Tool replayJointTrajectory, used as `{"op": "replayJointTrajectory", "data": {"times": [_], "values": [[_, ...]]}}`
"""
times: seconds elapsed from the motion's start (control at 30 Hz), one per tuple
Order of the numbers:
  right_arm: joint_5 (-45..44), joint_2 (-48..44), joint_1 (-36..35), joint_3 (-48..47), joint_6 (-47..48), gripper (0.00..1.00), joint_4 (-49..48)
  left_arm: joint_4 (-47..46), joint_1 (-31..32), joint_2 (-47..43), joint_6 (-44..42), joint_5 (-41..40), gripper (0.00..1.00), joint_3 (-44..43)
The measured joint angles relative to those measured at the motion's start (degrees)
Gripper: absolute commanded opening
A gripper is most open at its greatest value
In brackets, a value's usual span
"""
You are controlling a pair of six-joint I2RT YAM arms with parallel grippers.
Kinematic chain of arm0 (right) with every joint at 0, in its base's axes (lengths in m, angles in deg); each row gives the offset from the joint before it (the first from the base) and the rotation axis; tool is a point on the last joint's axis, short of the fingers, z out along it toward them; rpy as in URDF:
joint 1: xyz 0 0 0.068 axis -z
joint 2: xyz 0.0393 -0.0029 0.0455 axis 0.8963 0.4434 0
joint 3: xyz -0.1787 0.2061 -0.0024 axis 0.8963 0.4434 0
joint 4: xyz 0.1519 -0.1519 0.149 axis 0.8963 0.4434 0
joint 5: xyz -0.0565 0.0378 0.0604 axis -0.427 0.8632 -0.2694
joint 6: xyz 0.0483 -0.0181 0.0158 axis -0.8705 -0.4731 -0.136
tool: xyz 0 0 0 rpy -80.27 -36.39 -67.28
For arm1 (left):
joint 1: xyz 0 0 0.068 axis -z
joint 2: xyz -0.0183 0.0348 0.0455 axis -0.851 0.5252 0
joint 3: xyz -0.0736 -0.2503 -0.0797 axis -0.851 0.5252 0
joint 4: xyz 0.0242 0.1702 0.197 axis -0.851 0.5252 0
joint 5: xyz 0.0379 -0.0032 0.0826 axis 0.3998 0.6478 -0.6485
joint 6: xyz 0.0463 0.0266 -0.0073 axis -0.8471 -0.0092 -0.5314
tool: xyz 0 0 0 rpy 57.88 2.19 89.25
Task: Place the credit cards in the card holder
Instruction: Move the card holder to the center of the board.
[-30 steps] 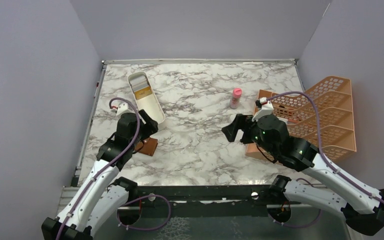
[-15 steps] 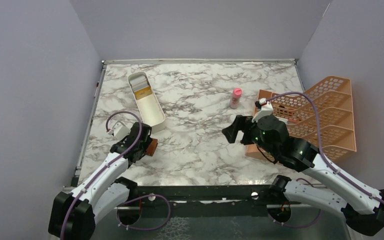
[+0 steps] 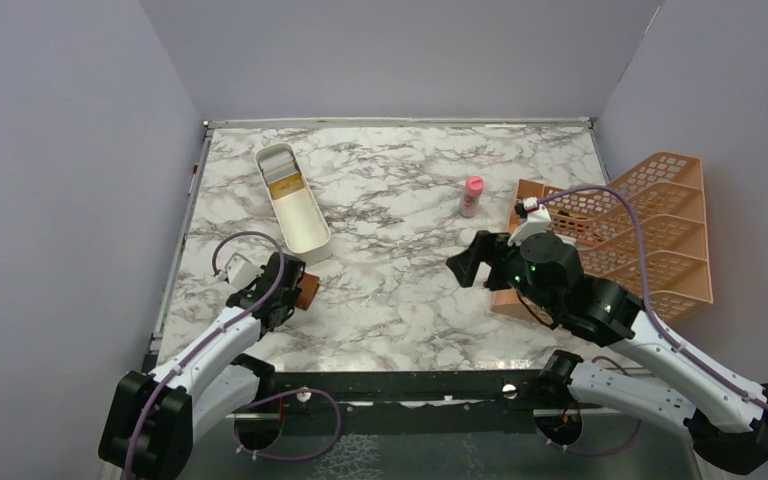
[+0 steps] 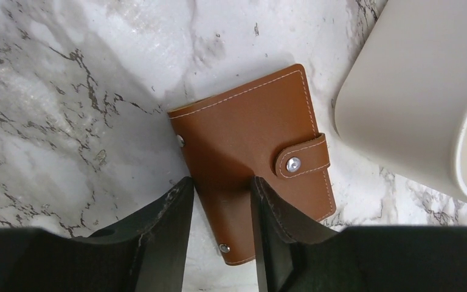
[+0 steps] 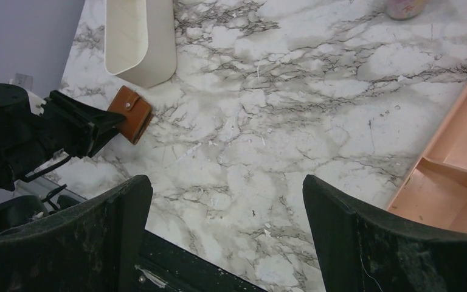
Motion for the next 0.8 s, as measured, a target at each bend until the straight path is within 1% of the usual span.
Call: {"op": "replayJointTrajectory", "data": {"times": [0.07,0.1,0.2,0.3,0.47,0.6,0.8], "values": [[0.0,0.0,0.0,0.0,-0.2,1.0,0.2,-0.9,0.0,0.1,0.0,0.1,0.37,0.3],[0.0,0.0,0.0,0.0,-0.3,1.0,0.3,-1.4,0.0,0.0,0.0,0.2,0.32,0.5],[0.0,0.0,0.0,0.0,-0.8,1.0,1.0,-2.2,0.0,-0.4,0.0,0.8,0.13,1.1],[0.0,0.0,0.0,0.0,-1.2,1.0,1.7,-2.5,-0.1,-1.6,-0.5,1.4,0.0,1.8],[-0.2,-0.3,0.0,0.0,-1.8,1.0,2.7,-2.1,0.0,-6.5,-3.5,4.2,0.0,2.3],[-0.4,-1.2,0.0,0.0,-2.1,1.0,2.8,-1.9,0.0,-10.3,-7.9,7.5,0.0,2.3],[0.9,-1.8,0.0,0.0,-2.0,0.96,2.2,-3.6,0.5,-10.0,-14.4,17.2,0.0,2.3]]}}
